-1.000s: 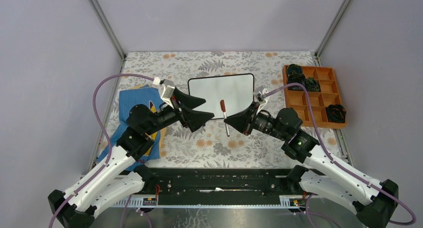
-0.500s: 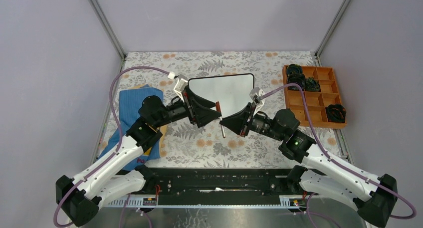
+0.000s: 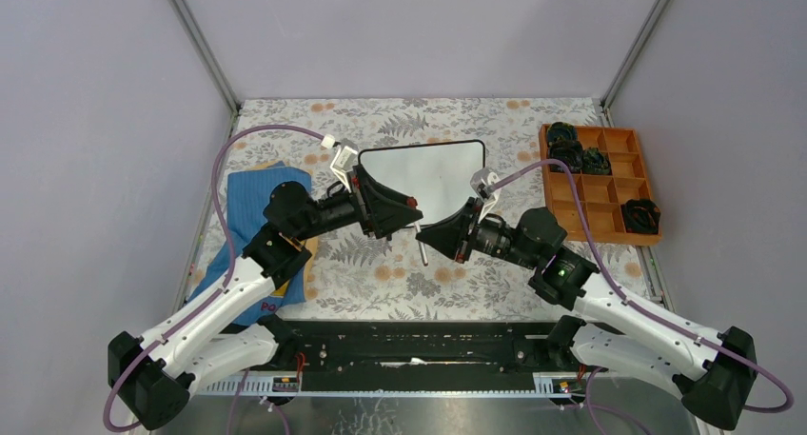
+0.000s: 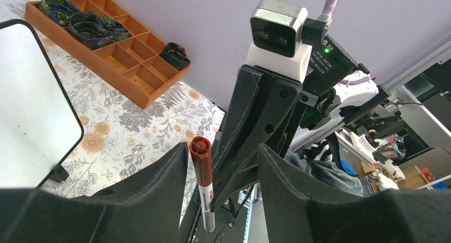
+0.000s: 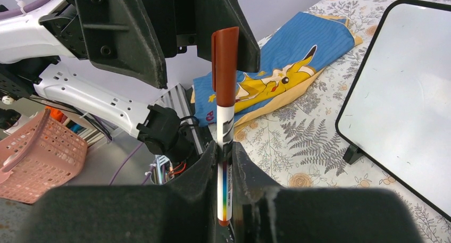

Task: Write a sentence on the whiteboard
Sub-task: Open the pen cap at the center of the board.

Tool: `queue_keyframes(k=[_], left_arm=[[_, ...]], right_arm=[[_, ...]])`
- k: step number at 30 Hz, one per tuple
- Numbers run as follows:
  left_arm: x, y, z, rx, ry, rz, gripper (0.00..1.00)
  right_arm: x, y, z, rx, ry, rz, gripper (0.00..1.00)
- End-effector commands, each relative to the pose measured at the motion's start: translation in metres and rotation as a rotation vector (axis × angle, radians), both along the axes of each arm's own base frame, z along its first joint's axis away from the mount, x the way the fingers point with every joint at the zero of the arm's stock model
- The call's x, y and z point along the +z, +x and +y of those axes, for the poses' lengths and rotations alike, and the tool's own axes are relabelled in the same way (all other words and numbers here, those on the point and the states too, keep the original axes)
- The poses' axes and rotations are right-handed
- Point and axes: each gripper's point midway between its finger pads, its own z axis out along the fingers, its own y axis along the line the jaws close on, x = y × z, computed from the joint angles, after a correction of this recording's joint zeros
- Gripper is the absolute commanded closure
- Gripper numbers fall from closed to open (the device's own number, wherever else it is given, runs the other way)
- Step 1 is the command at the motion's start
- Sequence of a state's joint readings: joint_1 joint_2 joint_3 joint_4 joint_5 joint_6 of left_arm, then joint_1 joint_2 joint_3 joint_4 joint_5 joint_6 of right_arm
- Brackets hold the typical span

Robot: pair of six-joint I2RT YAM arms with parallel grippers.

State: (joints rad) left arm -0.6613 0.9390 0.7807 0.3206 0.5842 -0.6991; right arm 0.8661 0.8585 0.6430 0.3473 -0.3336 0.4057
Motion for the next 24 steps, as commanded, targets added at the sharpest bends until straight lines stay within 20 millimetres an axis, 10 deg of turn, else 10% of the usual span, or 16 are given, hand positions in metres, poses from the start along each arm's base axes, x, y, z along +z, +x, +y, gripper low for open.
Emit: queue_keyframes(k=[1, 24], left_arm=[[0.022, -0.008, -0.001, -0.035, -0.047, -0.055, 0.43], [0.004, -0.004, 0.0, -0.007, -0.004, -0.014, 0.6]], right_arm=[[0.033, 0.0, 0.002, -0.002, 0.056, -0.068, 1.0], [0.035, 0.002, 0.004, -0.017, 0.047, -0.063, 1.0]])
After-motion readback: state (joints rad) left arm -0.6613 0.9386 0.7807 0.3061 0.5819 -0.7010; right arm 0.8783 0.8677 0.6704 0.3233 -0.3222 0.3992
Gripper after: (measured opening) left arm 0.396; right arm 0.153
